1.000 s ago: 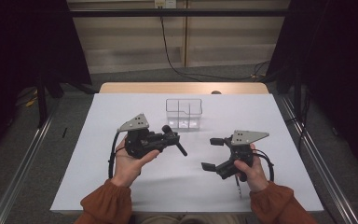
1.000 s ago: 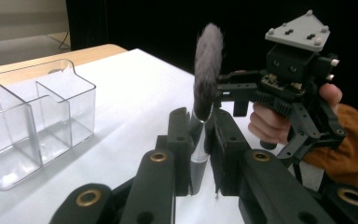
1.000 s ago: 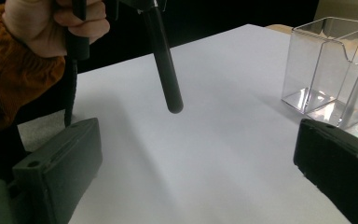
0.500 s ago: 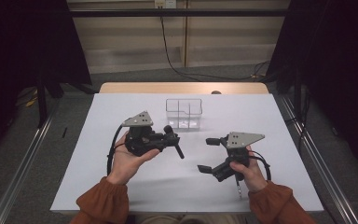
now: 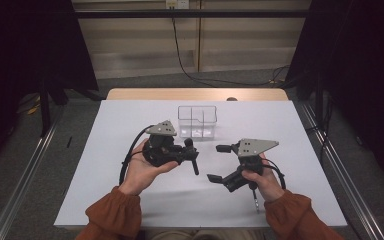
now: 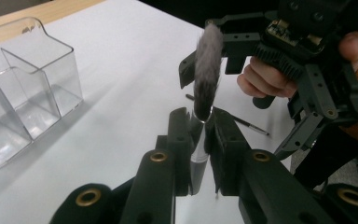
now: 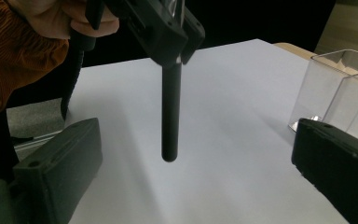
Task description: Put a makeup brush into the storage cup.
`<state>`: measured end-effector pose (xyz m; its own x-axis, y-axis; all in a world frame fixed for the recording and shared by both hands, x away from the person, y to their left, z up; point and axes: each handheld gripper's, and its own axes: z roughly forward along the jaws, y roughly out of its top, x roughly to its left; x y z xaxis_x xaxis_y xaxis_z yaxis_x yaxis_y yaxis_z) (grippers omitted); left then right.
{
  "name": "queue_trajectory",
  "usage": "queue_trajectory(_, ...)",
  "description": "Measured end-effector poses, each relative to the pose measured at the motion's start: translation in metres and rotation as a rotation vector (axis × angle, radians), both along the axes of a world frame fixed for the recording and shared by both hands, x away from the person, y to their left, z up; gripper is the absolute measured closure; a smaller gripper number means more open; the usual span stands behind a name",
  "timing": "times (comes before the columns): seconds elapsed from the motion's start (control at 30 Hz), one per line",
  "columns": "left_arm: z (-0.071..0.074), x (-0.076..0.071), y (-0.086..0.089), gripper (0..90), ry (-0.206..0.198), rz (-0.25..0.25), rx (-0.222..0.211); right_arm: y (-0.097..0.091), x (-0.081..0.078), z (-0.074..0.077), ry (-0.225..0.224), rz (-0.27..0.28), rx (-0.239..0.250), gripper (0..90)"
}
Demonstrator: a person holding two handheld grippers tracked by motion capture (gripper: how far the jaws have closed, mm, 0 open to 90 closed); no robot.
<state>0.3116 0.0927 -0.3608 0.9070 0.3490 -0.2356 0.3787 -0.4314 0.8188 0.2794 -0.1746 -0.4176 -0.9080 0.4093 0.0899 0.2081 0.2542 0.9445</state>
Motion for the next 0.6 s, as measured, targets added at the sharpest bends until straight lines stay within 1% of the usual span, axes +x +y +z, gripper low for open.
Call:
queue_trajectory(0.17,-0.002,0.0,0.003,79.7,0.008,0.006,0.0,0.012,0.004,-0.001,0.009,0.02,-0.002,6.0)
queue_trajectory(0.2,-0.003,0.0,0.003,79.7,0.012,0.003,-0.004,0.014,0.004,-0.001,0.007,0.032,-0.004,6.6)
queue_trajectory(0.27,-0.004,0.0,0.003,79.7,0.01,0.003,0.0,0.02,0.005,-0.001,0.018,0.063,0.001,10.2)
queue_trajectory(0.33,-0.005,0.0,0.002,79.7,0.012,0.003,0.0,0.026,0.006,-0.001,0.024,0.064,-0.008,12.0)
queue_trajectory(0.4,-0.005,0.0,0.002,79.7,0.013,-0.002,-0.003,0.03,0.008,-0.002,0.037,0.072,0.008,14.2)
queue_trajectory(0.5,-0.006,0.0,0.002,79.7,0.014,0.001,-0.001,0.033,0.008,-0.006,0.045,0.063,0.005,15.8)
queue_trajectory(0.57,-0.007,0.0,0.001,79.7,0.016,0.002,-0.002,0.033,0.009,-0.008,0.054,0.05,0.009,19.9)
queue_trajectory(0.6,-0.008,0.0,0.001,79.7,0.017,0.003,0.0,0.033,0.009,-0.009,0.059,0.045,0.011,23.4)
